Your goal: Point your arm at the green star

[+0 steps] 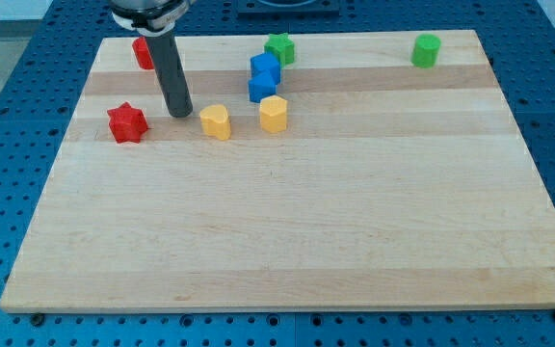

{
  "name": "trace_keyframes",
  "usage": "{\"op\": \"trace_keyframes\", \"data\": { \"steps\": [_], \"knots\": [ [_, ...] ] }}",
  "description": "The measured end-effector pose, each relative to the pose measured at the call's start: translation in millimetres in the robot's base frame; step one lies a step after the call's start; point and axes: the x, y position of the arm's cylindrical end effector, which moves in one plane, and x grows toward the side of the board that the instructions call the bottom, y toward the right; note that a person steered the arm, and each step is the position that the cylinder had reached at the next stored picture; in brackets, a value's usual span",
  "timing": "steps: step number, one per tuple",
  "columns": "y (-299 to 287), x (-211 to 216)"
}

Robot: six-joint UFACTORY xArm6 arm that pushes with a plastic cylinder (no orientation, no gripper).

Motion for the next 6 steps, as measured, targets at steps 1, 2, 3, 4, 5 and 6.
{"op": "trace_keyframes", "data": {
  "steps": [1,2,3,4,5,6],
  "knots": [
    [-8.0,-0.1],
    [-15.7,5.3],
    [-26.7,19.6],
    [-30.0,28.9],
    [-33.0,37.2],
    [-33.4,41.6]
  ]
}}
